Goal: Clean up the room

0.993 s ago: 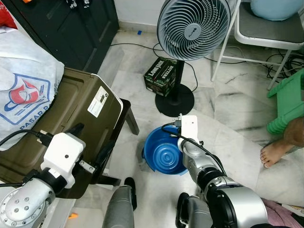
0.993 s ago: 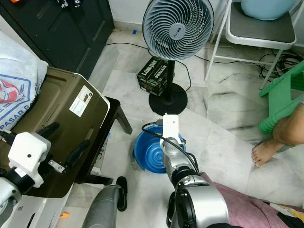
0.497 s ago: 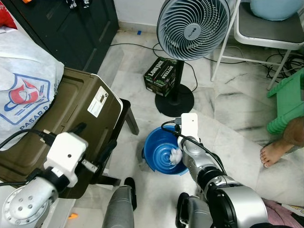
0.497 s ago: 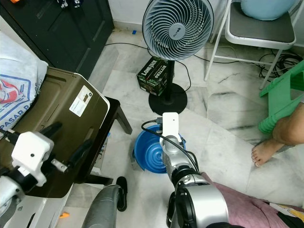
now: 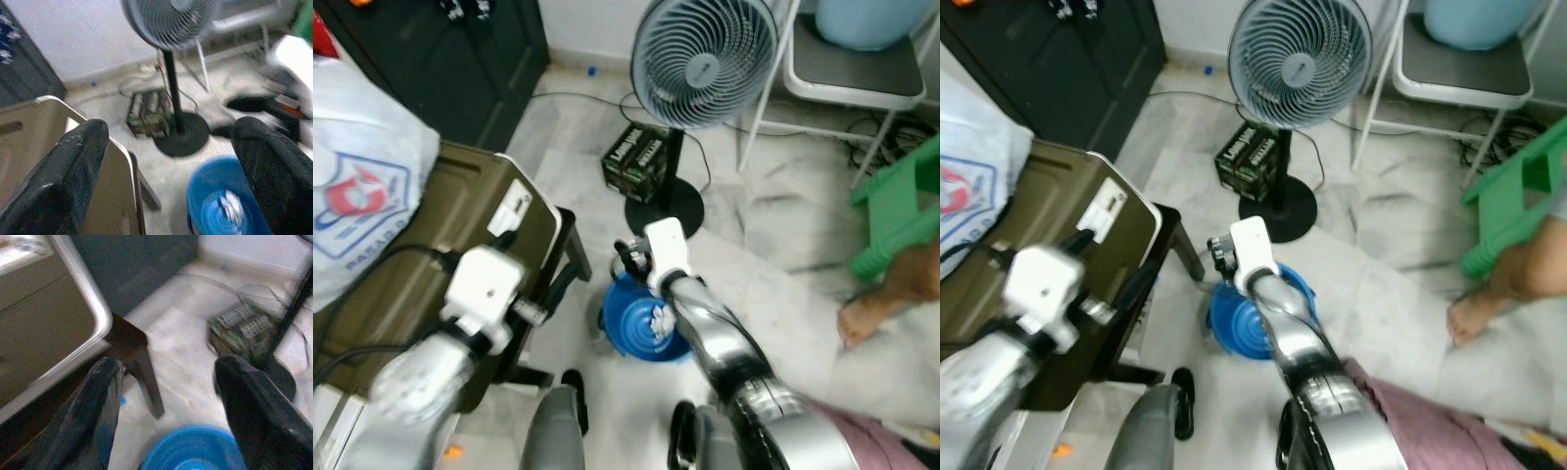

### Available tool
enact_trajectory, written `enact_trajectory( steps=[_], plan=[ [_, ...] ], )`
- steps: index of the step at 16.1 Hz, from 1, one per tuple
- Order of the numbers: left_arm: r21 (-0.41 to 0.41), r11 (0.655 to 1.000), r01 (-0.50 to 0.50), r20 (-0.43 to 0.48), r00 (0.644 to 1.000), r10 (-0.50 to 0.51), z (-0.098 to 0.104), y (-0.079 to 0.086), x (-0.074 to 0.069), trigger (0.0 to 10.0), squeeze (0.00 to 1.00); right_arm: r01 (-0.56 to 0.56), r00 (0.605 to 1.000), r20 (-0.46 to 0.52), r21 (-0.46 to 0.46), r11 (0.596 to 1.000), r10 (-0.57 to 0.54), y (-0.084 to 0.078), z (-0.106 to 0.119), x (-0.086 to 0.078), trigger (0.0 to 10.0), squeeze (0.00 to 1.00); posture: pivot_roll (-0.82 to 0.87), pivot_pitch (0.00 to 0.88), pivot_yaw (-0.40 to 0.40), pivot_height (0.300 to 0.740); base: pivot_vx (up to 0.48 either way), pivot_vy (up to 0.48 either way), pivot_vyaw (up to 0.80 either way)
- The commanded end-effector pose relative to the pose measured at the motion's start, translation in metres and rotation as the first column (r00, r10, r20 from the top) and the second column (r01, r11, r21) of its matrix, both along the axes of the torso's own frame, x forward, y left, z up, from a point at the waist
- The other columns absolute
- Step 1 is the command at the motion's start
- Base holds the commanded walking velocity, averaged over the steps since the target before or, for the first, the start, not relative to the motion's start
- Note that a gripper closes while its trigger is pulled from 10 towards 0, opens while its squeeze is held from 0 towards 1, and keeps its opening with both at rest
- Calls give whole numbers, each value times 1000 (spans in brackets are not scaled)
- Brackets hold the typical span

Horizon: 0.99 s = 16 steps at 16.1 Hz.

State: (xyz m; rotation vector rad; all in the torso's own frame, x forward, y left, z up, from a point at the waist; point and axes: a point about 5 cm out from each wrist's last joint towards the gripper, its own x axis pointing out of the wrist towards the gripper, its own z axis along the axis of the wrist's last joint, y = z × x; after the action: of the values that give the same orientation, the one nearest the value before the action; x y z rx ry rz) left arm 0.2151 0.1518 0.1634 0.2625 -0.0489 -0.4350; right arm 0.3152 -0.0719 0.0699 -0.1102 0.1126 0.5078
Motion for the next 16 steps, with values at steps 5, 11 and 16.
enact_trajectory(
  steps=[5,11,16],
  plan=[
    [-28,999,-39,26,999,40,-14,-14,27,10000,0,-129,991,6,-134,983,131,-42,1,-46,10000,1000,6,85,-19,740,0,0,0],
    [-73,989,-131,60,989,135,-20,-13,50,10000,0,103,992,91,-125,987,-92,-89,25,-51,10000,0,-46,1,-29,740,0,0,0],
    [-112,976,-187,16,982,190,-41,-9,44,10000,0,291,957,9,-12,957,-291,-105,27,-70,10000,0,-70,0,-17,740,0,0,0]
  ],
)
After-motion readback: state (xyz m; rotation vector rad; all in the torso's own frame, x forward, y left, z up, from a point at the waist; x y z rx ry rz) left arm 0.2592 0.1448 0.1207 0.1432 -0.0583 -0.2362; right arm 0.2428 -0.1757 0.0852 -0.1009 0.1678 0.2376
